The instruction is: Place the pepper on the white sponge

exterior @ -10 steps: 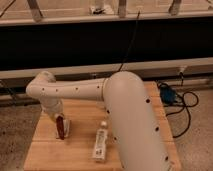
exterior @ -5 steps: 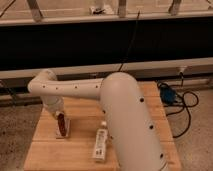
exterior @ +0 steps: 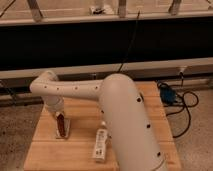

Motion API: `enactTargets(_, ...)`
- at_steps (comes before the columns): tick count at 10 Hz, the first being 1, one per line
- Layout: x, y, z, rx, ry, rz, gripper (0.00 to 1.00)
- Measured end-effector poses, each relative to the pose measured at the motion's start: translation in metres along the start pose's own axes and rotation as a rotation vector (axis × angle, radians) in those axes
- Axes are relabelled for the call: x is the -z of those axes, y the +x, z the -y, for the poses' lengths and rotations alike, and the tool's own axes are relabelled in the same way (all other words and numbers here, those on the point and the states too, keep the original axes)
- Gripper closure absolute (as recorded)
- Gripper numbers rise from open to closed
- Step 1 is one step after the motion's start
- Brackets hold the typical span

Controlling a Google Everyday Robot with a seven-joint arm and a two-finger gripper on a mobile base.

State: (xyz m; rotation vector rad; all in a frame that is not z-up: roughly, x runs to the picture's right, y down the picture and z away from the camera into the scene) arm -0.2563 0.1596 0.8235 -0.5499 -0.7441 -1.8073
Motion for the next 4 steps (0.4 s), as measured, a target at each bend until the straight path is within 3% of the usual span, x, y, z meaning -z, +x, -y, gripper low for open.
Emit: enactTargets(4,0.0045,0.0001,0.0007,-0.001,0.015,-0.024,0.2)
